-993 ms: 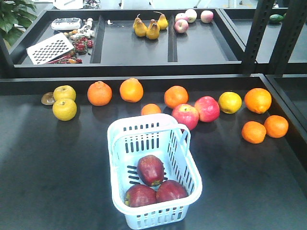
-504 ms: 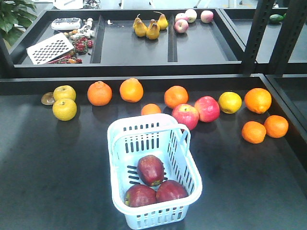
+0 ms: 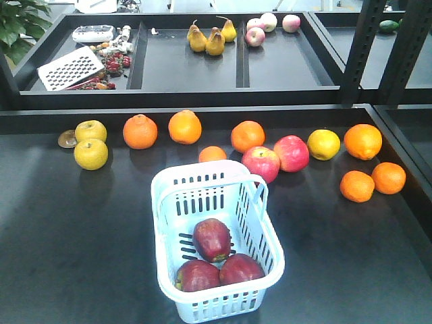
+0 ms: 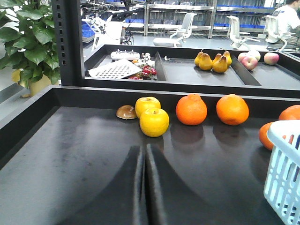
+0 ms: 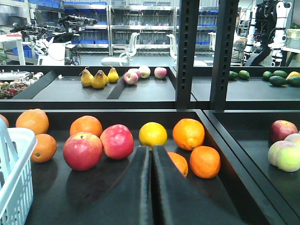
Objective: Pick three apples into basket with both arms
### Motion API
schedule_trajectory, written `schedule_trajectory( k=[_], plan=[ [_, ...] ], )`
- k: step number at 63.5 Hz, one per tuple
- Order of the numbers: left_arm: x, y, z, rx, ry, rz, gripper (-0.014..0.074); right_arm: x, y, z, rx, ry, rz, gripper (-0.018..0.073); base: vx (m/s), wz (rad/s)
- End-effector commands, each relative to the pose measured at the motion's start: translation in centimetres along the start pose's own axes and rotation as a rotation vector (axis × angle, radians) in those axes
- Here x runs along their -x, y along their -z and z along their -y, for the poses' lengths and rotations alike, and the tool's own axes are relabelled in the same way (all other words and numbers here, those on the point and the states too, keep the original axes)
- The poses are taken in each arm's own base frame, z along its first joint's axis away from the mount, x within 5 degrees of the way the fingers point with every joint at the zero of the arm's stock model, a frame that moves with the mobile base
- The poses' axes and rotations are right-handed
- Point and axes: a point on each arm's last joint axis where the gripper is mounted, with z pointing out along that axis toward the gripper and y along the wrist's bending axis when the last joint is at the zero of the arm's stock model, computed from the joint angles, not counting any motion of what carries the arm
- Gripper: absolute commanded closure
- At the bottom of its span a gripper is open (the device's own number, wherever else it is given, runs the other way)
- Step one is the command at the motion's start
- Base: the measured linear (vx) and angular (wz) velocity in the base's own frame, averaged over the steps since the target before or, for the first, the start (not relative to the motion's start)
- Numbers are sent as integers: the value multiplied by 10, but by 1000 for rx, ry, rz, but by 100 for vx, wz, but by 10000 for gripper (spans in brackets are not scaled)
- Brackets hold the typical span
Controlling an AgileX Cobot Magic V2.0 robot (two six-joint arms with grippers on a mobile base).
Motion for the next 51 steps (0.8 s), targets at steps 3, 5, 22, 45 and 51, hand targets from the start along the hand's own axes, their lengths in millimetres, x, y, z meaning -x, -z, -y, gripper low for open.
schedule_trajectory(
  k=[3, 5, 22, 45, 51],
  plan=[
    [4, 1, 1, -13, 10, 75, 603, 3, 1, 0, -1, 25, 78, 564, 0, 0],
    [4, 1, 1, -13, 10, 75, 603, 3, 1, 0, -1, 25, 78, 564, 0, 0],
    [4, 1, 1, -13, 9, 75, 603, 3, 1, 0, -1, 25, 78, 564, 0, 0],
    [4, 1, 1, -13, 9, 75, 603, 3, 1, 0, -1, 25, 78, 564, 0, 0],
    [4, 1, 1, -13, 9, 75, 603, 3, 1, 0, -1, 25, 78, 564, 0, 0]
  ],
)
